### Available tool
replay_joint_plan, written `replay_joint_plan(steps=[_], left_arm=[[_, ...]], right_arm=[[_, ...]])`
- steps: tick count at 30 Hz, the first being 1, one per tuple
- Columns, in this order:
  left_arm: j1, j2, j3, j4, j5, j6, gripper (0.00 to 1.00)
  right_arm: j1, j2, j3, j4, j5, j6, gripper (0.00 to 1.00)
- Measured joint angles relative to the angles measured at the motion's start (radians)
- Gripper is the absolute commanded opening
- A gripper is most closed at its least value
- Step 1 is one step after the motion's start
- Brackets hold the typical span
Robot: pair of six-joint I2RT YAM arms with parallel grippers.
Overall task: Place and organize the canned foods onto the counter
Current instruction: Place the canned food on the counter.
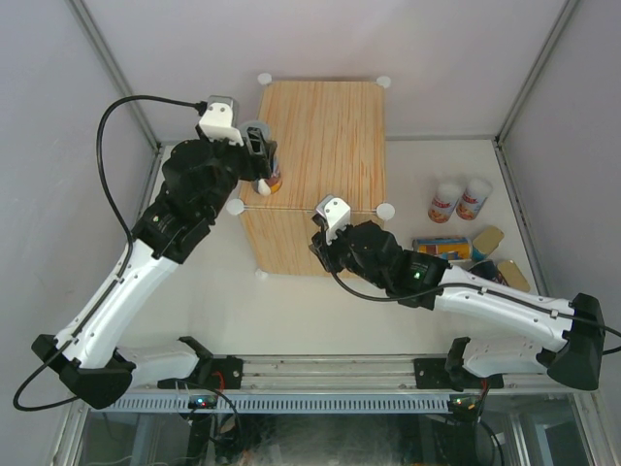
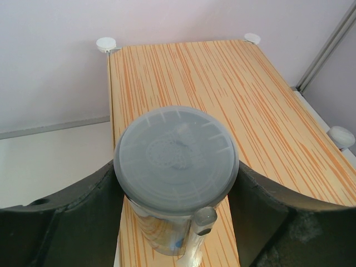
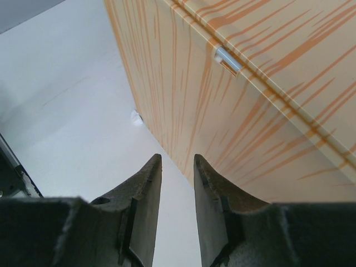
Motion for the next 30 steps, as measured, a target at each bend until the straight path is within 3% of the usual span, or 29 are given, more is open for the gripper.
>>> replay_joint_plan(steps=[14,30], left_arm=[[-0.014,0.000,0.004,0.006,0.009,0.011,0.83],[-0.023,0.005,0.004,0.018,0.008,0.017,0.90]], right_arm=[[0.012,-0.003,-0.014,0.000,0.023,0.010,0.31],[0.012,-0.018,-0.024,0.004,0.023,0.010,0.31]])
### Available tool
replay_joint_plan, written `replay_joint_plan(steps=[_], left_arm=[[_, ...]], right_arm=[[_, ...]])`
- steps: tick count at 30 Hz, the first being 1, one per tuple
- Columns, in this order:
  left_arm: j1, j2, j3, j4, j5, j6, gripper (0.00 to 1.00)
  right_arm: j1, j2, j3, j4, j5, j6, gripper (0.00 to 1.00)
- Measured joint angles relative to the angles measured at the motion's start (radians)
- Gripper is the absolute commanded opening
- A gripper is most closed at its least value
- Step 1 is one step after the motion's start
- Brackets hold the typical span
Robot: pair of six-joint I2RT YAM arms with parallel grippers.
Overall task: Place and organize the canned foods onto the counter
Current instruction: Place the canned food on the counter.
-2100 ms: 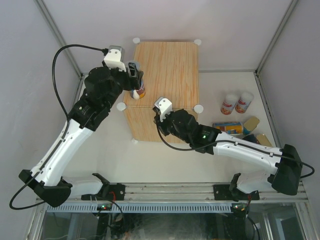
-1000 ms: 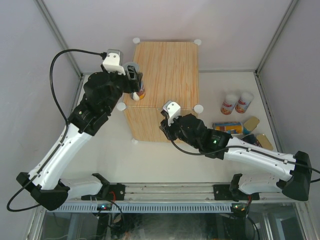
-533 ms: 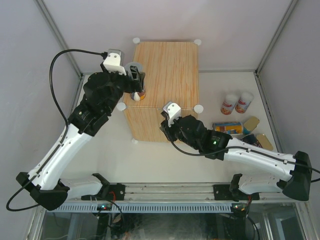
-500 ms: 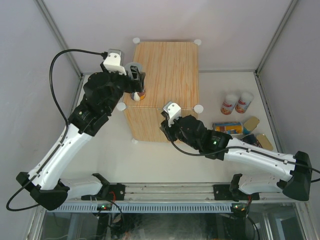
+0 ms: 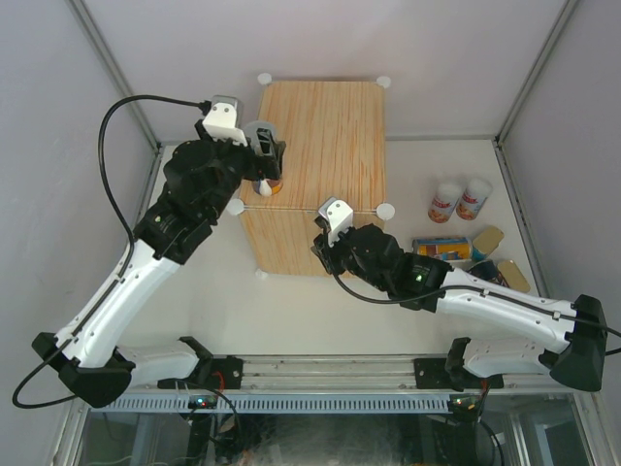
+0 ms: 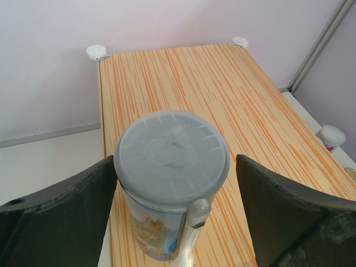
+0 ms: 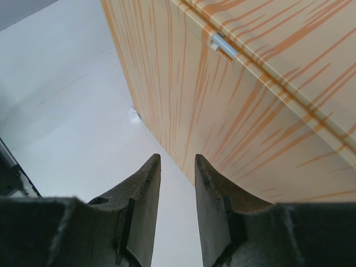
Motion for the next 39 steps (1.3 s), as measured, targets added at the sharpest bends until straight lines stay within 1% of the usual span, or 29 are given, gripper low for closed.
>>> replay_joint_plan(steps=[6,11,17,30,39], left_arm=[[-0.006,-0.003,0.000,0.008,-0.008,-0.003,0.92],[-0.008,-0.016,0.000,0.008,-0.012,-0.014,0.94],[-0.013,-0.039,0.000,0.011,-0.034,-0.022,0.99],[-0.014,-0.082,0.000,0.046,-0.054,-0.026,0.99],[-0.018,-0.119,-0.008,0.077,-0.074,-0.027,0.97]], right_arm=[[-0.001,-0.002,-0.004,-0.002,-0.001,0.000,0.31],[-0.002,-0.013,-0.006,-0.009,-0.005,0.000,0.33],[-0.010,-0.038,-0.015,-0.014,-0.009,0.007,0.37],[-0.012,-0.043,-0.023,-0.036,-0.019,0.010,0.41],[-0.002,-0.071,-0.032,-0.060,-0.016,0.027,0.48]])
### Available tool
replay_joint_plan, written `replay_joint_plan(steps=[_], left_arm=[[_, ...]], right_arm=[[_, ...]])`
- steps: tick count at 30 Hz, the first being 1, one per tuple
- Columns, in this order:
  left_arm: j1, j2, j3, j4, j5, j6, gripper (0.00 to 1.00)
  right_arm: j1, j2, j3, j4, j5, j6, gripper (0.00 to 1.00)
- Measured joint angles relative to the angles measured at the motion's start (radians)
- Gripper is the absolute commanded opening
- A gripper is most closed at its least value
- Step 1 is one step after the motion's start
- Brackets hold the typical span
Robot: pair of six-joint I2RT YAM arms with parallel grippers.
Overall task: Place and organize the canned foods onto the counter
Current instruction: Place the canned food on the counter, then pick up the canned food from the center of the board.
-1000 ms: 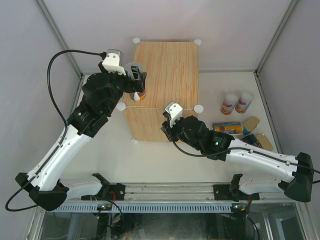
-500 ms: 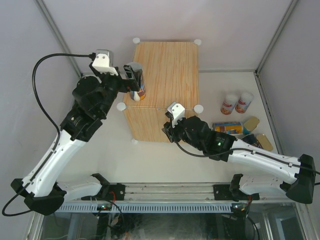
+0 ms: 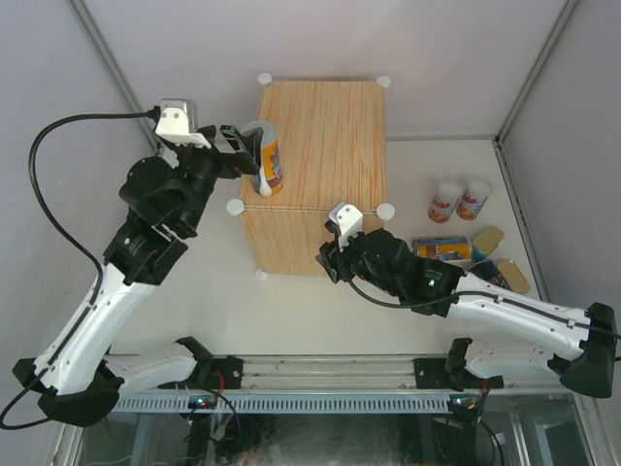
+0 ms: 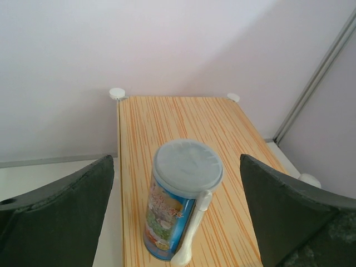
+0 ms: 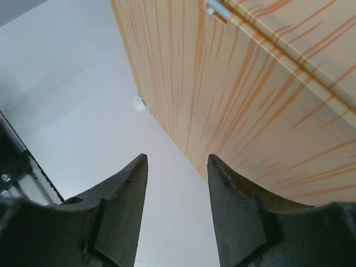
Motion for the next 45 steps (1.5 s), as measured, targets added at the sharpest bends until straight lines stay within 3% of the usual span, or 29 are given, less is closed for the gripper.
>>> replay_joint_plan(steps=[23,34,45], left_arm=[[-0.002,-0.122,-0.102,0.160,-0.148,0.038,1.00],[-0.002,-0.140,-0.143,0.218,-0.154,0.053,1.00],[-0.002,-0.151,-0.153,0.251,-0.162,0.055,1.00]], right_arm=[[0.049,-0.164,0.000,-0.152,0.078,0.148,0.61],[0.069,-0.310,-0.069,-0.283,0.199,0.312,0.63],[0.096,-0.432,-0.112,-0.473,0.334,0.534,0.74]])
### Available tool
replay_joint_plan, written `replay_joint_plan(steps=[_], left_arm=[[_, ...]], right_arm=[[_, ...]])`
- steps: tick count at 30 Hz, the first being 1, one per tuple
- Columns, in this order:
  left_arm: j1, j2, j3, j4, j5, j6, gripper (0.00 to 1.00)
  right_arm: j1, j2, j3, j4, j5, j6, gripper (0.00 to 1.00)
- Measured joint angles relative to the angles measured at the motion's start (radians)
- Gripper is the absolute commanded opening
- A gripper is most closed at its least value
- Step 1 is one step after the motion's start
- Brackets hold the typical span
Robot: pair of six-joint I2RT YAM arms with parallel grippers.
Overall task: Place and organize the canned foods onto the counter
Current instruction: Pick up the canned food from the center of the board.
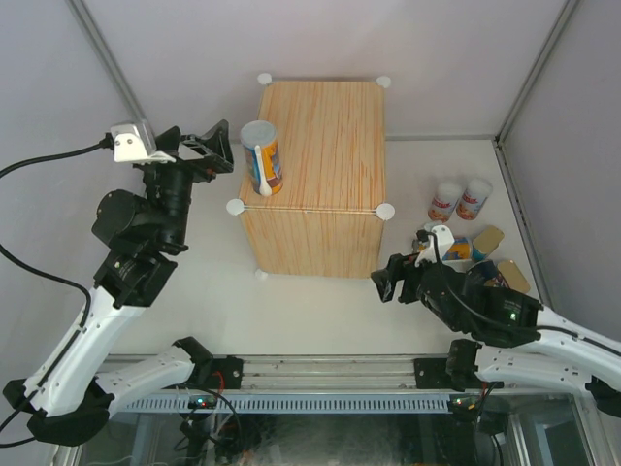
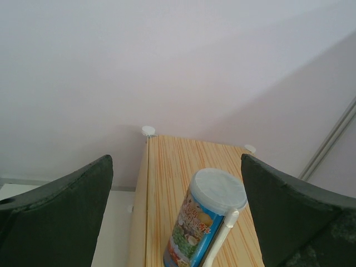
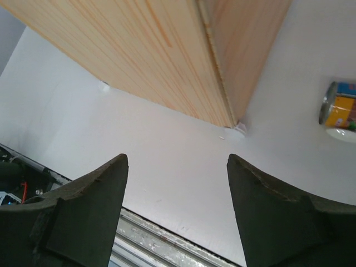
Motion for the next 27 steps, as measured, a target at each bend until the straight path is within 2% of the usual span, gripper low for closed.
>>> replay_joint_plan(steps=[7,13,21,27], left_arm=[[0.000,-0.003,-0.006,0.014,0.000,0.004,1.00],[0.000,-0.004,-0.006,0.016,0.000,0.008,1.00],[0.000,0.002,-0.006,0.016,0.001,0.007,1.00],[0.000,0.011,-0.006,0.017,0.002,0.008,1.00]], right_arm=[[0.000,-0.038,-0.002,-0.150,0.089,0.197,0.84],[-0.020,-0.079,-0.021,-0.320,0.154,0.460,0.84],[-0.153,-0.106,-0.027,-0.525,0.170,0.808,0.85],[-0.295,-0.095,-0.028,-0.592,0.138,0.968,0.89]])
